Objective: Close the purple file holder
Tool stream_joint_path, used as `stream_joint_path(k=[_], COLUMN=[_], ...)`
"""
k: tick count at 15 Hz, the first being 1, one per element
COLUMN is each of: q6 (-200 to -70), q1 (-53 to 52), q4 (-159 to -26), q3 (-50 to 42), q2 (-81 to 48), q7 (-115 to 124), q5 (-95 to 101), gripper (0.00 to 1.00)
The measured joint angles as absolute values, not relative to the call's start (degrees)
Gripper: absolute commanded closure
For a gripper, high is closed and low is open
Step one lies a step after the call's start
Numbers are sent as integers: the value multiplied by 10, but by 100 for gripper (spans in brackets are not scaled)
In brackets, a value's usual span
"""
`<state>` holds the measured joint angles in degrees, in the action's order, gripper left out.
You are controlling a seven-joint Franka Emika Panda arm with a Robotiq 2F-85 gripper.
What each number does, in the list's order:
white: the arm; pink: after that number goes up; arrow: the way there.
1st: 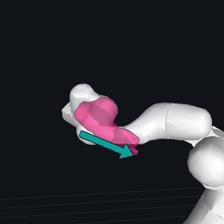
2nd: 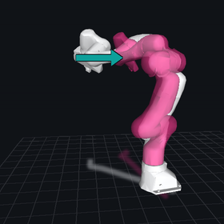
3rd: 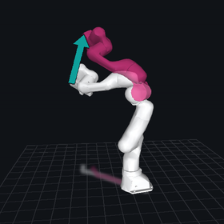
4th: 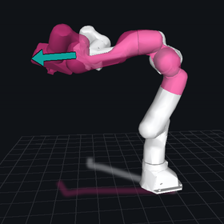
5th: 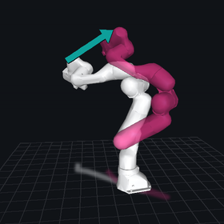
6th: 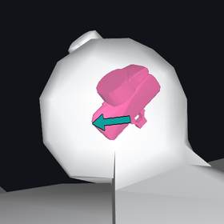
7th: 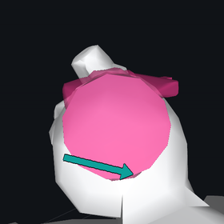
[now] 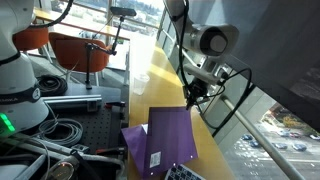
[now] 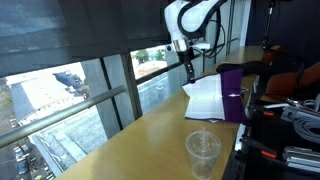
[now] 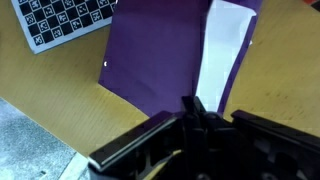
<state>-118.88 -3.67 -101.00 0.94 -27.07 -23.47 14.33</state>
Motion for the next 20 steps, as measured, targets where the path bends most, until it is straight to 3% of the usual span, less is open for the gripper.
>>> stream_joint_path(k=[8, 20], q6=[-1329, -1410], q1=[-8, -9], q4=[-1160, -1089], q3=[-5, -4], q2=[-196, -258], q7=[-225, -209], q5=[232, 232], gripper=[100, 100])
